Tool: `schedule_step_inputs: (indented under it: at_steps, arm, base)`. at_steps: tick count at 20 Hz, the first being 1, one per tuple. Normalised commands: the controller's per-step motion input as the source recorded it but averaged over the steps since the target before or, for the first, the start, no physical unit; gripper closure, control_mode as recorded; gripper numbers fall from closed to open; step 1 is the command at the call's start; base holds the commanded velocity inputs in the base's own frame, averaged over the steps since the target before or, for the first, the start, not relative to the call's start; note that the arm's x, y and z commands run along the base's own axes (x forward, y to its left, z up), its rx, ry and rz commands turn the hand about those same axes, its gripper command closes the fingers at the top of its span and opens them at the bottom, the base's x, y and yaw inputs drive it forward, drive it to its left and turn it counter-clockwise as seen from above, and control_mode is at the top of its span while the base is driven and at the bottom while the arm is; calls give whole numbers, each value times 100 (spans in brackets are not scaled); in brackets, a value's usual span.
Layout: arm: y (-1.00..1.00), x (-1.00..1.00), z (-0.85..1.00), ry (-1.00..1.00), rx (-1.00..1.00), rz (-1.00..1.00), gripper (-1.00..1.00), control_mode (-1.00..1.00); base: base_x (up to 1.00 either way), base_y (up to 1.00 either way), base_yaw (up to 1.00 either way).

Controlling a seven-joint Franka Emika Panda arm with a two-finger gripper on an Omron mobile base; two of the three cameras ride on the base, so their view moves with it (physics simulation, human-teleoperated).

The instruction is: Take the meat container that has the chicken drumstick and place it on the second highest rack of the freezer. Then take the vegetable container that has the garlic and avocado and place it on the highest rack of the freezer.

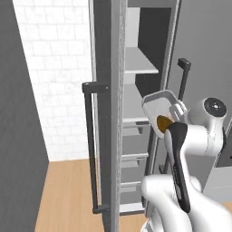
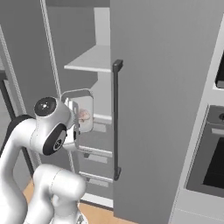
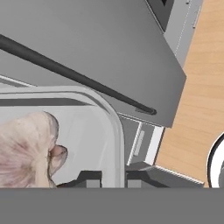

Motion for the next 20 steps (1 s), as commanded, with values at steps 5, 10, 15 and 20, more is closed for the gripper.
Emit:
schedule_step_inputs:
  at_steps: [5, 10, 15, 20]
  arm:
    - [0, 0, 0, 0, 0, 0, 100, 100]
    - [0, 0, 0, 0, 0, 0, 100, 100]
    - [0, 0, 0, 0, 0, 0, 100, 100]
    - [0, 0, 0, 0, 0, 0, 100, 100]
  base:
    - [40, 17, -11]
    - [41, 9, -7]
    - [63, 0, -1]
    - [53, 0, 13]
